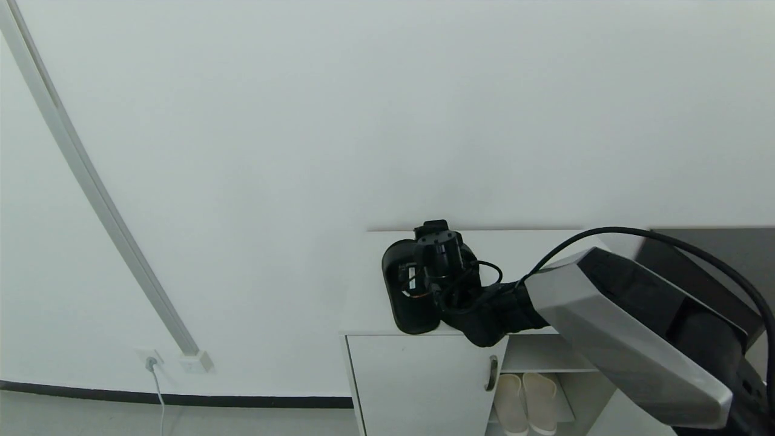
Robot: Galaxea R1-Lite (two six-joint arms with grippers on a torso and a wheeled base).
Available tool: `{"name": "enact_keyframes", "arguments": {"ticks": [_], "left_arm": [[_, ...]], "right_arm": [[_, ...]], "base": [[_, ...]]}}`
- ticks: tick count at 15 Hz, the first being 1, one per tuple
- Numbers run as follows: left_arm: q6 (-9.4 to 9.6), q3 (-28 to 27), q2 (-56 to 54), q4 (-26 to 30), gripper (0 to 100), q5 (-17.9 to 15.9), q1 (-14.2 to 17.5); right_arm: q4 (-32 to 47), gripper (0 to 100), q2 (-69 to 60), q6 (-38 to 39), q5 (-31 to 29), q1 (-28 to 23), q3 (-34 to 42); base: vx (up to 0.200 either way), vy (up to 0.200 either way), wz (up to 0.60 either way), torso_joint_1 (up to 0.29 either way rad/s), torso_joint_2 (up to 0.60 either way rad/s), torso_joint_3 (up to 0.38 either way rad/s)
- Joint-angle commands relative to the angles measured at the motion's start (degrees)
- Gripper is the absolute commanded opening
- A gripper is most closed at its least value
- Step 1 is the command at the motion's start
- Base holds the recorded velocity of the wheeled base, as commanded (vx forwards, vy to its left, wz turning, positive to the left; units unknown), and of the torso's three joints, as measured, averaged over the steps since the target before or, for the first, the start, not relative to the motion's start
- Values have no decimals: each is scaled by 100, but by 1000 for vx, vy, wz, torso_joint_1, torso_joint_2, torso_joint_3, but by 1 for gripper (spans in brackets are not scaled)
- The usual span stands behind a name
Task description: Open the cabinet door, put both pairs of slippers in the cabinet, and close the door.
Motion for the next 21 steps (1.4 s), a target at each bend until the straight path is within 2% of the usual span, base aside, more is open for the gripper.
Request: {"name": "enact_keyframes", "arguments": {"ticks": [1, 2, 3, 10, 12, 14, 16, 18, 19, 21], "left_arm": [[-1, 1, 8, -1, 0, 0, 1], [7, 1, 8, -1, 0, 0, 1], [7, 1, 8, -1, 0, 0, 1], [-1, 1, 8, -1, 0, 0, 1], [7, 1, 8, -1, 0, 0, 1], [7, 1, -1, -1, 0, 0, 1], [25, 1, -1, -1, 0, 8, 1], [25, 1, 8, -1, 0, 8, 1], [34, 1, -1, -1, 0, 0, 1], [42, 1, -1, -1, 0, 0, 1]], "right_arm": [[49, 100, 247, 1, -1, -40, -271], [76, 100, 255, -8, -1, -49, -298], [76, 0, 273, -8, -1, -67, -333], [41, 0, 247, -8, -36, -76, -350], [5, 0, -70, 10, -54, -76, -104], [-162, 0, -676, 1, -1, -76, 643], [-601, 0, -1529, -148, 368, -76, 1935], [-1295, 0, -2223, -395, 816, -67, 3183], [-1928, 0, -2698, -641, 1115, -5, 4097], [-2508, 0, -3331, -816, 1299, 179, 5284]], "base": [[0, 0, 0, 0, 0, 0], [0, 0, 0, 0, 0, 0], [0, 0, 0, 0, 0, 0], [0, 0, 0, 0, 0, 0], [0, 0, 0, 0, 0, 0], [0, 0, 0, 0, 0, 0], [0, 0, 0, 0, 0, 0], [0, 0, 0, 0, 0, 0], [0, 0, 0, 0, 0, 0], [0, 0, 0, 0, 0, 0]]}}
